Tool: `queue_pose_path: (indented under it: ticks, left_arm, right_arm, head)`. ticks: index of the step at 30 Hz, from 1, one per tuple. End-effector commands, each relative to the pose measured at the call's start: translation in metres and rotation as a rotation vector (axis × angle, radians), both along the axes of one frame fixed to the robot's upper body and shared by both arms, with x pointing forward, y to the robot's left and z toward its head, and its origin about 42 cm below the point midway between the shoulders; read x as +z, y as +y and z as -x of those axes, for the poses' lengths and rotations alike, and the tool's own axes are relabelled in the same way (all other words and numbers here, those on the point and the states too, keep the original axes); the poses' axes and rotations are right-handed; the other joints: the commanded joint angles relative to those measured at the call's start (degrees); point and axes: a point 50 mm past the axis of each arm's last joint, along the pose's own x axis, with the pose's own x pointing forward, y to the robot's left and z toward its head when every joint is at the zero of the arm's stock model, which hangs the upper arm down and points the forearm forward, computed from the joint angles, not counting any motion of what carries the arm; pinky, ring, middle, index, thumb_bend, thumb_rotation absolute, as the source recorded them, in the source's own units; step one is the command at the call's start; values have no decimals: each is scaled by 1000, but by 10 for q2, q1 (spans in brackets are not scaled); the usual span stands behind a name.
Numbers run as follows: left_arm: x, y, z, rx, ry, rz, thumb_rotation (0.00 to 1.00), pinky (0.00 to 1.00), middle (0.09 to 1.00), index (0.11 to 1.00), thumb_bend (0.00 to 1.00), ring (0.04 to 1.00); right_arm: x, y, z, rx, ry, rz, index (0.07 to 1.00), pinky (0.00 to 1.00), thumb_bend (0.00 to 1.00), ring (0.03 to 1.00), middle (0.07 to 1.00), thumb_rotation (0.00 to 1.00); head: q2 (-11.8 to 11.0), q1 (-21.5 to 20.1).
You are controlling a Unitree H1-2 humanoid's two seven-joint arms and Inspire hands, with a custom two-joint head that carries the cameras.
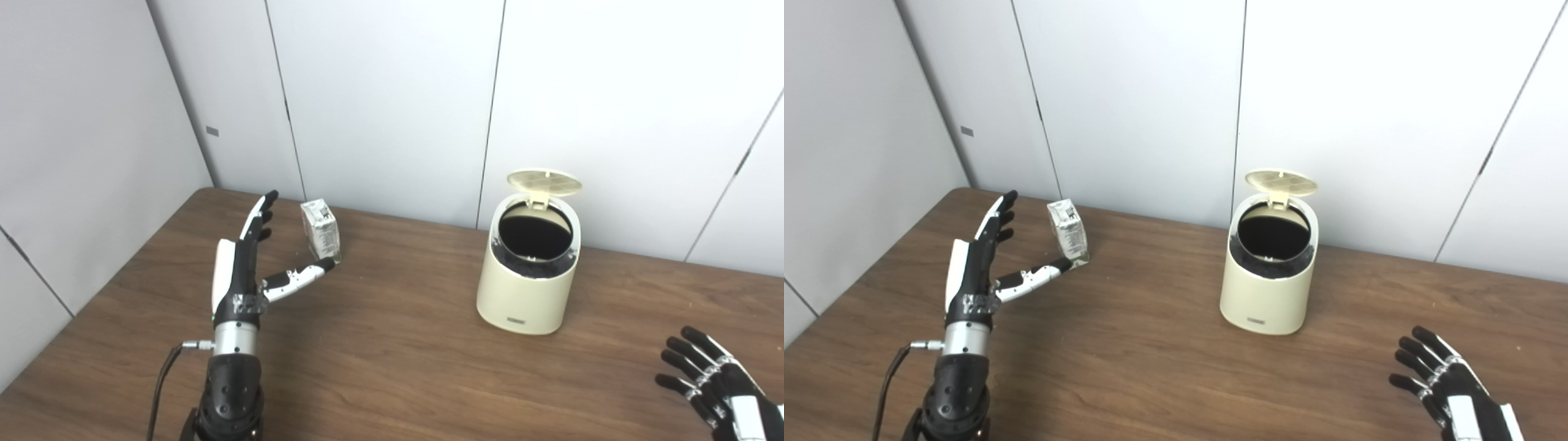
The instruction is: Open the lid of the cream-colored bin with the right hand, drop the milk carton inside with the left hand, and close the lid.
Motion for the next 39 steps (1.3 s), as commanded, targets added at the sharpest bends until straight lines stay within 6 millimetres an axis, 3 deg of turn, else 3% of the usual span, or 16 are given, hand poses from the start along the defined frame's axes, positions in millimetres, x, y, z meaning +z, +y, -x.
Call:
queue_pose_path:
  ticks: [1,4,8,16,18,19,23,29,39]
  left_arm:
    - [22,9,-12,-9,-54,-58,143,879,952,966,851,919]
    - [26,13,-20,-26,-33,-54,140,898,968,977,865,934]
    - [28,17,-33,-35,21,-40,129,994,998,999,904,994]
    - [30,30,-65,-43,83,-87,111,975,1000,1000,911,1000]
    - [31,33,-72,-51,107,-64,124,819,1000,1000,903,961]
    - [30,34,-77,-60,122,-33,124,804,1000,1000,902,956]
    - [30,37,-91,-67,164,-1,93,914,994,1000,886,986]
    - [28,39,-109,-70,184,54,76,987,988,1000,892,990]
    - [30,40,-130,-79,231,105,56,980,967,984,859,968]
  right_arm:
    - [15,1,-6,16,-79,17,811,637,785,781,787,802]
    - [13,1,-7,19,-81,30,824,632,791,783,793,800]
    - [10,2,-9,27,-94,27,843,631,859,789,805,807]
    - [6,3,-9,-1,-93,27,837,620,932,784,802,812]
    - [6,3,-9,-4,-93,26,825,605,936,773,795,808]
    - [6,4,-8,-6,-94,30,824,604,935,772,795,808]
    - [7,4,-6,-6,-99,36,825,606,938,780,790,808]
    - [2,2,-8,0,-82,12,821,644,955,795,799,826]
    - [2,2,-5,-22,-107,7,798,627,936,775,777,898]
  head:
    - [0,0]
    - [0,-1]
    - [1,-3]
    - [2,-4]
    - [2,-4]
    - [3,-4]
    - [4,-5]
    - [1,-7]
    - [4,-9]
